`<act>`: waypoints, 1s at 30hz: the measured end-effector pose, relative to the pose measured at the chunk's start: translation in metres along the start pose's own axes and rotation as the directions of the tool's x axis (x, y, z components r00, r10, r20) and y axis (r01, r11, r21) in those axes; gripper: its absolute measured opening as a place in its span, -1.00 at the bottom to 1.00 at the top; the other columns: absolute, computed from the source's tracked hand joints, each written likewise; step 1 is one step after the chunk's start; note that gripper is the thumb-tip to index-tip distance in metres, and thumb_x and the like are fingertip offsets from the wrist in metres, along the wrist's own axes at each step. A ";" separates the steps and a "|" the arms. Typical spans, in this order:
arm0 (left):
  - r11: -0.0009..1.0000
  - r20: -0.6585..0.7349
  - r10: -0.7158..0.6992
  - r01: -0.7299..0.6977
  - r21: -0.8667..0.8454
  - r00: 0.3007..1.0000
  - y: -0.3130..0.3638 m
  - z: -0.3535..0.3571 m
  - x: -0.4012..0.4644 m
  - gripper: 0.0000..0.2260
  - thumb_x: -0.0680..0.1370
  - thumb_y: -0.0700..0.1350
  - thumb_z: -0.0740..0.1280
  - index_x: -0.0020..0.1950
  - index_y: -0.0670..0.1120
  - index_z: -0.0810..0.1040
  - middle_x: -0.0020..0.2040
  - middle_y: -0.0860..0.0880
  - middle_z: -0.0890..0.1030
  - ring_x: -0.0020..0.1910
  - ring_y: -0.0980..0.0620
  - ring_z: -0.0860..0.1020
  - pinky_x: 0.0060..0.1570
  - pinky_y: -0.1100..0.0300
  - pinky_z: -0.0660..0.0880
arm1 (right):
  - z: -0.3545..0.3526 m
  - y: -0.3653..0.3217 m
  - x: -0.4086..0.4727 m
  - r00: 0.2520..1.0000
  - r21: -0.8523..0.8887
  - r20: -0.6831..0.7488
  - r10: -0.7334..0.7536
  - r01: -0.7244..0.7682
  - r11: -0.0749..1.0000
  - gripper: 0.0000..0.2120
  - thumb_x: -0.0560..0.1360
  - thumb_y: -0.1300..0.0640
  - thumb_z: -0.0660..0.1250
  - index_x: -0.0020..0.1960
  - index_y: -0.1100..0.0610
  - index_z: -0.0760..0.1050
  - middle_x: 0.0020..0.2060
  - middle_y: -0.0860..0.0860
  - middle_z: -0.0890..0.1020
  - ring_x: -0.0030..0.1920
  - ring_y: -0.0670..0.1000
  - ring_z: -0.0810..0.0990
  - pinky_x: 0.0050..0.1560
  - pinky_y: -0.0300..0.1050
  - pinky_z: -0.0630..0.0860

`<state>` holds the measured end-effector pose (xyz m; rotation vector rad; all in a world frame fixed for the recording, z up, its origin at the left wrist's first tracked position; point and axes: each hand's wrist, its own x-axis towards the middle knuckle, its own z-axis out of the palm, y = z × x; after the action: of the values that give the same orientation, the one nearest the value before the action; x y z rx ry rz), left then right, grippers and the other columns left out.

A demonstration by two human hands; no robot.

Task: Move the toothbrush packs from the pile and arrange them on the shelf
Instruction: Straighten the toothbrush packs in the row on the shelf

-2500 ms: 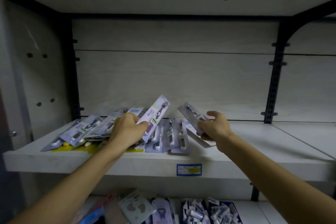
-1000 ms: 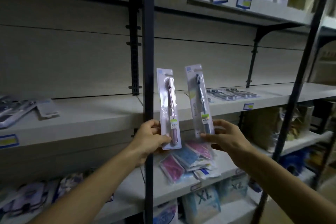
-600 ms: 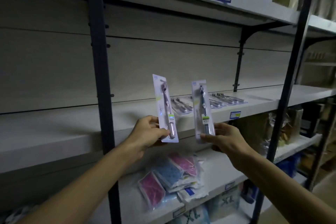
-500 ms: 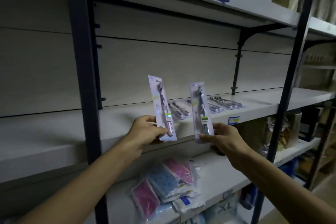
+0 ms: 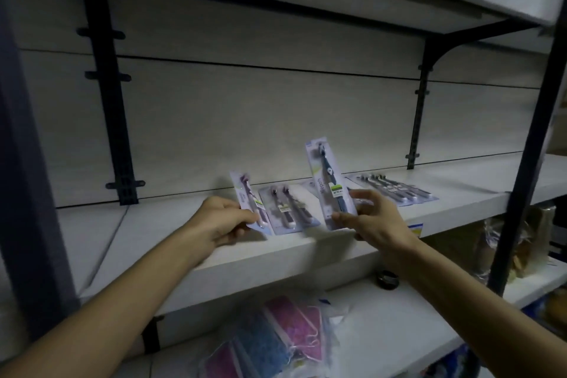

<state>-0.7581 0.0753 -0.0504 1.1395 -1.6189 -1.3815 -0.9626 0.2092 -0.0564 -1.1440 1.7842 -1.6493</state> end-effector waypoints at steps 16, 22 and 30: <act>0.987 -0.077 -0.111 0.119 0.105 0.991 0.009 0.034 0.032 -0.93 0.40 -0.34 0.45 -0.25 -0.25 0.59 -0.29 -0.17 0.61 -0.46 0.07 0.45 -0.50 0.29 0.39 | -0.040 0.010 0.067 0.982 0.053 0.186 -0.019 0.010 0.999 -0.47 0.39 0.30 0.48 0.27 0.19 0.34 0.01 0.12 0.61 -0.18 0.00 0.59 -0.48 -0.35 0.45; 0.889 -0.204 -0.030 0.119 0.442 0.979 0.008 0.032 0.030 -0.76 0.31 -0.07 0.57 -0.19 -0.20 0.66 -0.30 -0.09 0.58 -0.31 -0.02 0.49 -0.25 0.20 0.37 | -0.050 0.016 0.080 0.973 0.071 0.227 -0.031 0.015 0.997 -0.51 0.39 0.34 0.47 0.24 0.21 0.35 -0.02 0.16 0.61 -0.28 -0.03 0.56 -0.54 -0.38 0.41; 0.680 -0.323 0.303 0.034 0.733 0.897 0.013 0.067 0.011 -0.73 0.39 -0.09 0.48 0.06 -0.05 0.57 -0.03 -0.08 0.58 -0.06 -0.07 0.53 -0.13 0.18 0.42 | -0.086 0.027 0.087 0.980 0.038 0.196 -0.042 0.036 0.999 -0.53 0.38 0.29 0.49 0.21 0.15 0.38 -0.21 -0.02 0.59 -0.28 -0.07 0.55 -0.40 -0.30 0.48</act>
<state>-0.8261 0.0897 -0.0493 1.5787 -1.9083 -0.2860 -1.0857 0.1882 -0.0490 -1.2865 1.6137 -1.5235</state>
